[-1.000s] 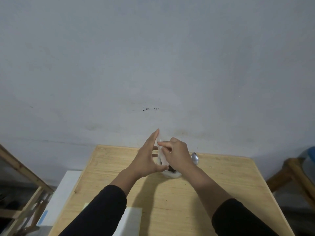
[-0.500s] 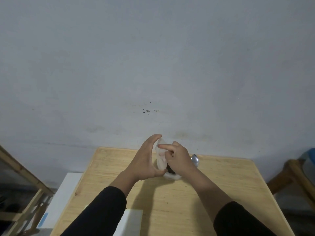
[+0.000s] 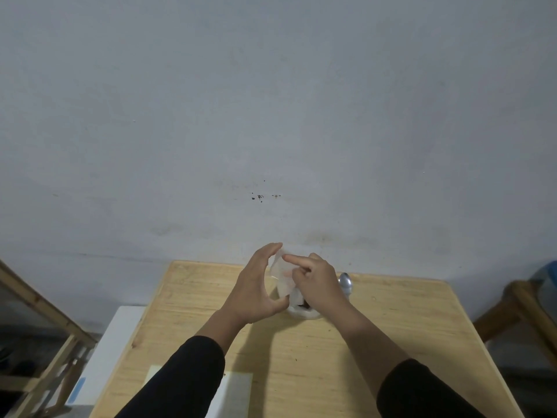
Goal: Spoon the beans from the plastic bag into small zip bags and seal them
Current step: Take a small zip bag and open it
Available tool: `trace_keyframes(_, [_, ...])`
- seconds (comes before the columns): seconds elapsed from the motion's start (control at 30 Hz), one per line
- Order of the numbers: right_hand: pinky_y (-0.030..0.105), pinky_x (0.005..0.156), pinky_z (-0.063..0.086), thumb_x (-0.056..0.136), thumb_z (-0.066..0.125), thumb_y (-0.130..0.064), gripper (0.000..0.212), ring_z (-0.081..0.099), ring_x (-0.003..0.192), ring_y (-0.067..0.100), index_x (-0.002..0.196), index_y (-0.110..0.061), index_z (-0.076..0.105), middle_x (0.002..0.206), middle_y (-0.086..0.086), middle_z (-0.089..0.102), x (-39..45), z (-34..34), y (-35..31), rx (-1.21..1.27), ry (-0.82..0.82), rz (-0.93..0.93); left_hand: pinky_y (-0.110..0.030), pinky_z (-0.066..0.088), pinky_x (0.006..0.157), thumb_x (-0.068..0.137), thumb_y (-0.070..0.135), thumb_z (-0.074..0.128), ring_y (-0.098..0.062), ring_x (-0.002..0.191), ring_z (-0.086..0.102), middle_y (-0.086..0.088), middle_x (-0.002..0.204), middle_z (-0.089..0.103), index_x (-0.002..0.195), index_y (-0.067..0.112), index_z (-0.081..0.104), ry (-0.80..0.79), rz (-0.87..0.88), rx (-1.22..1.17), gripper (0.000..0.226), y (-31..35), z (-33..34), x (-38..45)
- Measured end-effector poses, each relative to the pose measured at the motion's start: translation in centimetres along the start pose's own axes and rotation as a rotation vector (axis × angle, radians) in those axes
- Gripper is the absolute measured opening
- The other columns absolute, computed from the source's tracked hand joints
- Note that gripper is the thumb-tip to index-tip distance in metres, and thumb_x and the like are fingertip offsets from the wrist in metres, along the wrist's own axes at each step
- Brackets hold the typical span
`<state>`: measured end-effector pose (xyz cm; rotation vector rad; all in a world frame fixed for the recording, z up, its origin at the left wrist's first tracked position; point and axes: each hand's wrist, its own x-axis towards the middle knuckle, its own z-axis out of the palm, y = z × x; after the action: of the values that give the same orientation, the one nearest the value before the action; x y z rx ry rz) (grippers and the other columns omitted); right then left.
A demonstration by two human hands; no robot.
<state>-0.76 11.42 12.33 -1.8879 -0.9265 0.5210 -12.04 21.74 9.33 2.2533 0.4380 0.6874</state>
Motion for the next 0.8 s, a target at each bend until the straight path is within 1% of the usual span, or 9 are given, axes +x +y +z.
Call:
trace_keyframes(0.1, [0.017,0.075,0.051,0.092,0.050,-0.010,0.032,0.066,0.086,0.012,0.107,-0.032,0.069,0.088,0.001,0.052,-0.1,-0.2,0.3,0.109,-0.025,0.017,-0.014,0.030,0.105,0.063,0.033,0.072,-0.003,0.130,0.035,0.008,0.141,0.035,0.143,0.016,0.029,-0.004,-0.016,-0.010,0.093,-0.2,0.6,-0.3])
trace_keyframes(0.17, [0.026,0.083,0.055,0.091,0.055,-0.013,0.027,0.068,0.085,0.010,0.100,-0.033,0.071,0.096,0.004,0.058,-0.1,-0.4,0.6,0.220,-0.049,0.023,-0.008,0.027,0.103,0.063,0.039,0.072,0.002,0.130,0.032,0.009,0.143,0.033,0.145,0.017,0.025,0.006,-0.054,-0.007,0.097,-0.5,0.8,-0.5])
trace_keyframes(0.3, [0.023,0.085,0.054,0.089,0.061,-0.015,0.019,0.068,0.091,0.006,0.103,-0.023,0.071,0.103,-0.006,0.069,0.0,-1.4,2.4,0.437,0.032,0.095,-0.003,0.028,0.098,0.060,0.044,0.074,0.001,0.128,0.035,0.011,0.140,0.034,0.145,0.024,0.022,0.042,-0.112,0.003,0.101,-1.1,0.9,-0.6])
trace_keyframes(0.37, [0.017,0.082,0.049,0.089,0.059,-0.015,0.020,0.065,0.088,0.005,0.106,-0.016,0.070,0.100,-0.005,0.070,0.1,-2.2,4.7,0.238,0.226,0.197,0.000,0.027,0.097,0.059,0.045,0.075,-0.002,0.128,0.035,0.008,0.142,0.035,0.146,0.020,0.023,0.059,-0.131,0.017,0.103,-1.5,1.0,-0.6])
trace_keyframes(0.43, [0.024,0.077,0.045,0.089,0.057,-0.016,0.020,0.063,0.083,0.017,0.099,-0.007,0.071,0.090,0.006,0.070,-0.1,-2.5,7.5,-0.063,0.347,0.326,0.001,0.024,0.098,0.059,0.047,0.074,-0.003,0.131,0.034,0.005,0.145,0.034,0.147,0.016,0.023,0.076,-0.151,0.034,0.106,-1.8,1.1,-0.6])
trace_keyframes(0.5, [0.029,0.069,0.043,0.086,0.055,-0.021,0.026,0.060,0.069,0.023,0.085,0.001,0.070,0.074,0.015,0.068,-0.2,-2.4,10.6,-0.217,0.414,0.314,0.001,0.022,0.099,0.059,0.047,0.075,-0.002,0.133,0.031,0.005,0.147,0.032,0.147,0.015,0.023,0.088,-0.168,0.056,0.107,-2.2,1.3,-0.6])
trace_keyframes(0.57, [0.028,0.068,0.040,0.083,0.054,-0.024,0.029,0.057,0.065,0.021,0.083,0.000,0.069,0.068,0.010,0.063,-0.4,-2.2,13.2,-0.245,0.385,0.354,0.001,0.021,0.101,0.060,0.041,0.079,0.000,0.133,0.029,0.005,0.149,0.031,0.148,0.015,0.022,0.092,-0.184,0.076,0.108,-2.6,1.6,-0.6])
trace_keyframes(0.67, [0.034,0.083,0.043,0.086,0.060,-0.021,0.025,0.059,0.092,0.030,0.097,0.000,0.066,0.095,0.015,0.065,-0.4,-1.9,15.8,-0.409,0.233,0.507,-0.005,0.021,0.104,0.058,0.050,0.075,-0.001,0.134,0.029,0.010,0.147,0.030,0.148,0.016,0.022,0.093,-0.215,0.110,0.109,-2.8,1.8,-0.6])
trace_keyframes(0.8, [0.040,0.076,0.051,0.084,0.058,-0.009,0.010,0.059,0.080,0.028,0.077,-0.004,0.064,0.082,0.013,0.063,0.0,-1.1,17.0,-0.511,0.232,0.516,-0.009,0.021,0.106,0.061,0.049,0.075,0.001,0.134,0.026,0.015,0.146,0.026,0.148,0.018,0.020,0.090,-0.203,0.154,0.107,-2.9,1.9,-0.4])
